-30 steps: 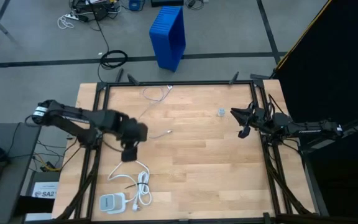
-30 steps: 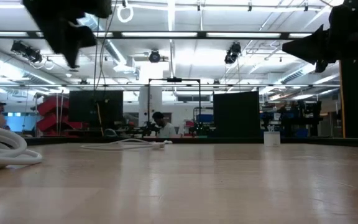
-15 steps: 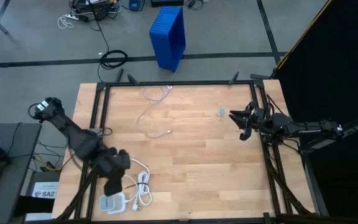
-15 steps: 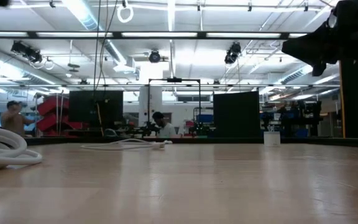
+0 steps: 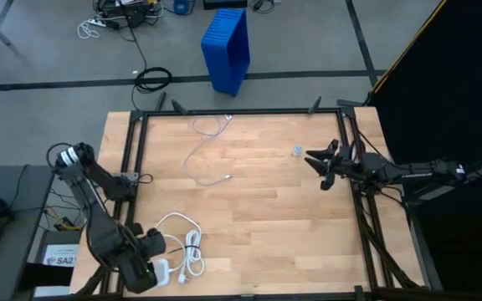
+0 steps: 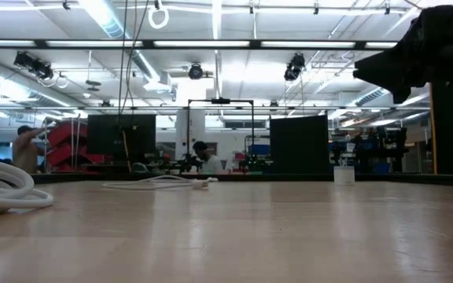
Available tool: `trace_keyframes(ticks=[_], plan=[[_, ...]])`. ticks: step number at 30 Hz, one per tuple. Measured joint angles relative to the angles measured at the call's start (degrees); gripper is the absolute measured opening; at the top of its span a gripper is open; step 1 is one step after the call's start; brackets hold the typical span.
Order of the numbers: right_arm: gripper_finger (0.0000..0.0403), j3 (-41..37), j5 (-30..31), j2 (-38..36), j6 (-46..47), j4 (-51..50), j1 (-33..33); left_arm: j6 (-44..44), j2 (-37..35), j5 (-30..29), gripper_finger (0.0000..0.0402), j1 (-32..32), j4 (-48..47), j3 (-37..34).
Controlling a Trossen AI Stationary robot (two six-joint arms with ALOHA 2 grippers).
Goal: Plug in charger
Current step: Prepare the white outlet extension
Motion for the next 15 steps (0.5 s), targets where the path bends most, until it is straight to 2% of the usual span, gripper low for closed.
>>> trace_keyframes(ticks=[5, 11, 15], plan=[[0.0119, 0.00, 0.00, 2.30, 1.65, 0.06, 0.07, 0.55, -0.01, 0.55, 0.0204, -0.45, 1.94, 0.24], [0.0128, 0.00, 0.02, 3.74, 1.92, 1.47, 0.07, 1.37, -0.14, 0.74, 0.0257, -0.47, -5.01, 5.27], [0.0134, 0.00, 0.02, 4.29, 1.92, 2.69, 0.07, 1.65, 0.02, -1.21, 0.0293, -0.49, -2.89, 6.80]])
